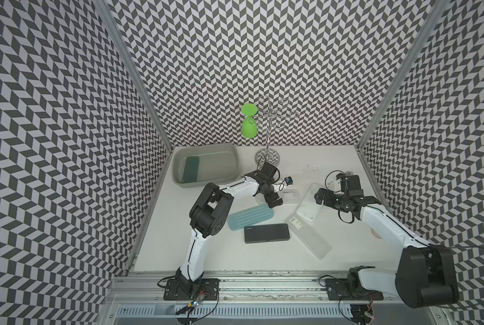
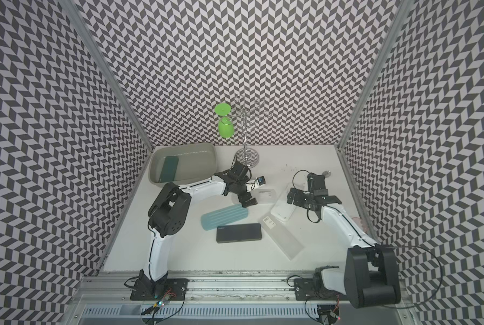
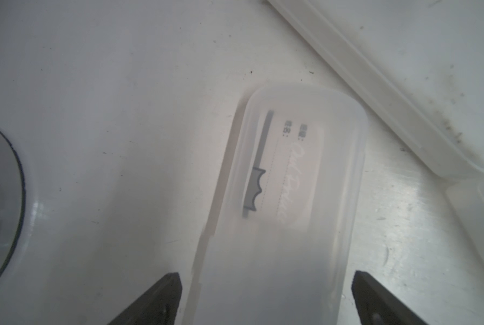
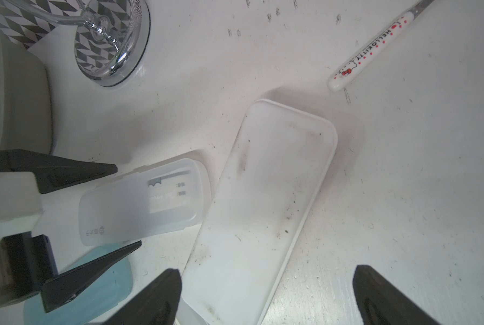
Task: Put the pencil case into the storage box
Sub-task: Pick up the pencil case from the center of the board.
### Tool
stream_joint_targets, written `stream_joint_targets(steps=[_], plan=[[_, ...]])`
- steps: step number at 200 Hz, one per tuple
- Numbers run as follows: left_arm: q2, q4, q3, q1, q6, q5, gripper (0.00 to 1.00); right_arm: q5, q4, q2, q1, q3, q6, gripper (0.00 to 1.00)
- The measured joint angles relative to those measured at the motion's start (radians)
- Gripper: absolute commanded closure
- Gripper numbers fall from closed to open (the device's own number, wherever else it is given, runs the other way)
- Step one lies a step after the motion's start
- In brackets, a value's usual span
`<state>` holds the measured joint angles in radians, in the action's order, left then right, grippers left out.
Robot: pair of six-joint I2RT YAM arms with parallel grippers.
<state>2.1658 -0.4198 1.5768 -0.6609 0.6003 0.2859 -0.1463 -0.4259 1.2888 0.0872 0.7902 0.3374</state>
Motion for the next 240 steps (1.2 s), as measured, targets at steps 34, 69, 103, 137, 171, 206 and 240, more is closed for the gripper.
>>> stream_joint_targets(steps=[34, 69, 103, 137, 171, 206, 240], plan=[[0.06, 0.006, 0.033, 0.002, -0.029, 0.044, 0.0, -0.004, -0.002, 0.0, 0.0, 0.0, -0.004, 0.0], [0.079, 0.023, 0.056, 0.003, -0.048, 0.064, 0.06, -0.012, -0.02, 0.011, 0.0, 0.017, -0.012, 0.0], [0.08, 0.034, 0.056, 0.003, -0.076, 0.074, 0.18, -0.024, -0.02, 0.034, 0.0, 0.048, -0.019, 0.01], [0.08, 0.034, 0.056, 0.003, -0.103, 0.074, 0.23, -0.026, -0.021, 0.042, 0.0, 0.056, -0.023, 0.0], [0.078, 0.035, 0.056, 0.002, -0.126, 0.063, 0.24, -0.019, -0.03, 0.042, 0.0, 0.07, -0.023, 0.0], [0.072, 0.021, 0.061, 0.003, -0.168, 0.029, 0.25, -0.012, -0.047, 0.042, -0.002, 0.107, -0.023, 0.0], [0.066, -0.023, 0.087, 0.01, -0.201, -0.023, 0.26, -0.004, -0.048, 0.042, -0.007, 0.125, -0.024, 0.01]])
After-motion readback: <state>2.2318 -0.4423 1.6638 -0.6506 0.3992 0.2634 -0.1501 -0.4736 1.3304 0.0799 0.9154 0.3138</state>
